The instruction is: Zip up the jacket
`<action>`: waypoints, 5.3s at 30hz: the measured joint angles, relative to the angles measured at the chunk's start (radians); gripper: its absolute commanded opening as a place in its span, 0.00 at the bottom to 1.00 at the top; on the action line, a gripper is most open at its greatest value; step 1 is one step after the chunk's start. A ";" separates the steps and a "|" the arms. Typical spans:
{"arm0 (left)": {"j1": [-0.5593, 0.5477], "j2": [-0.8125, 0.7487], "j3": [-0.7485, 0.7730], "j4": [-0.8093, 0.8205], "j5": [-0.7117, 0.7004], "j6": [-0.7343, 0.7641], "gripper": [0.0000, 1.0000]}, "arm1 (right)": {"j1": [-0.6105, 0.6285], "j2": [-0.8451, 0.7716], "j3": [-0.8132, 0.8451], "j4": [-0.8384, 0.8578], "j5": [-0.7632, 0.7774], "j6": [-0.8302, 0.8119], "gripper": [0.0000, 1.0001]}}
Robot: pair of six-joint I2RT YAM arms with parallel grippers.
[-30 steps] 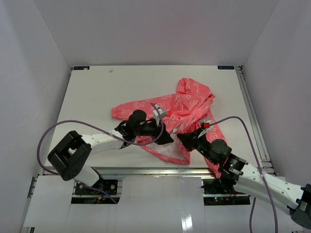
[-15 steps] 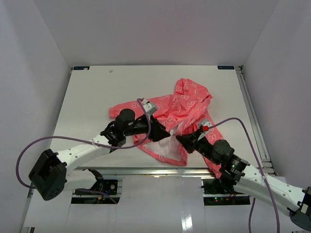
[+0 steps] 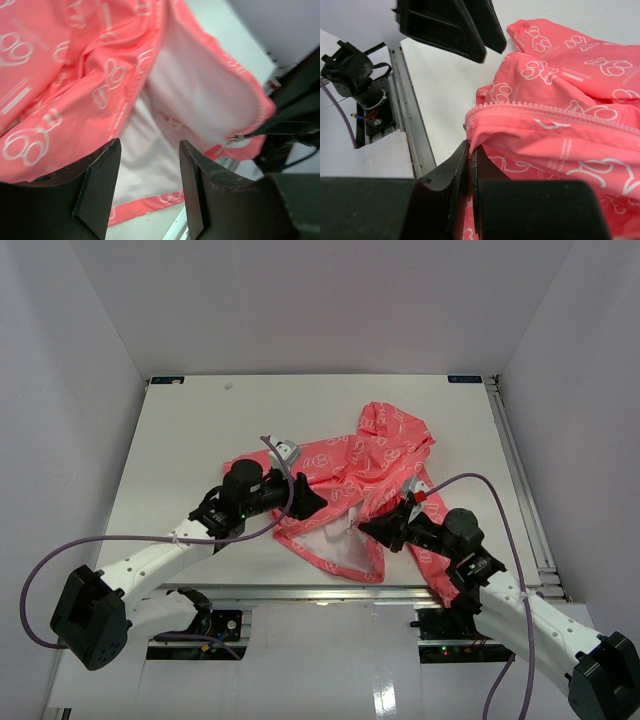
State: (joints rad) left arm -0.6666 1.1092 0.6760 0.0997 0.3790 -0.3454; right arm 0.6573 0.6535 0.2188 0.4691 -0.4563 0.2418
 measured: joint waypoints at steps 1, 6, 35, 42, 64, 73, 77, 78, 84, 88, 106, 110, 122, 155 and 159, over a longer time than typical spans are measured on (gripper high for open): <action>0.000 0.003 0.001 -0.024 -0.033 0.004 0.60 | -0.028 0.012 -0.003 0.026 -0.048 0.006 0.08; 0.001 0.023 0.013 -0.158 -0.214 0.016 0.64 | -0.088 0.097 -0.005 0.151 -0.243 0.044 0.08; 0.010 0.404 0.520 -0.982 -0.143 0.345 0.74 | -0.106 0.117 -0.038 0.380 -0.474 0.139 0.08; 0.011 0.449 0.476 -0.983 -0.208 0.394 0.69 | -0.106 0.107 -0.040 0.381 -0.474 0.146 0.08; 0.141 0.629 0.425 -0.878 -0.218 0.618 0.58 | -0.106 0.052 -0.100 0.473 -0.485 0.204 0.08; 0.113 0.630 0.410 -0.880 -0.211 0.624 0.45 | -0.106 0.033 -0.100 0.476 -0.486 0.211 0.08; 0.096 0.622 0.393 -0.868 -0.219 0.612 0.25 | -0.106 0.025 -0.100 0.474 -0.485 0.211 0.08; 0.092 0.620 0.387 -0.863 -0.220 0.609 0.16 | -0.106 0.023 -0.100 0.474 -0.485 0.211 0.08; 0.080 0.623 0.384 -0.861 -0.170 0.579 0.00 | -0.106 0.020 -0.100 0.466 -0.483 0.209 0.08; 0.080 0.624 0.386 -0.857 -0.139 0.535 0.00 | -0.106 0.022 -0.099 0.441 -0.463 0.195 0.08; 0.128 0.419 0.387 -0.601 0.149 0.298 0.21 | -0.106 0.079 -0.084 0.287 -0.320 0.118 0.08; 0.128 0.414 0.384 -0.592 0.181 0.297 0.31 | -0.106 0.070 -0.084 0.281 -0.310 0.117 0.08; 0.120 0.451 0.378 -0.657 0.188 0.344 0.31 | -0.106 0.059 -0.084 0.260 -0.290 0.115 0.08; -0.009 0.619 0.387 -0.760 -0.218 0.367 0.30 | -0.106 0.019 -0.070 0.219 -0.275 0.094 0.08; -0.012 0.626 0.389 -0.755 -0.233 0.363 0.00 | -0.106 0.017 -0.070 0.216 -0.274 0.092 0.08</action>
State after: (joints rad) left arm -0.6784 1.7349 1.0653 -0.6557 0.1461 0.0177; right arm 0.5510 0.6708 0.1490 0.6849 -0.7302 0.3337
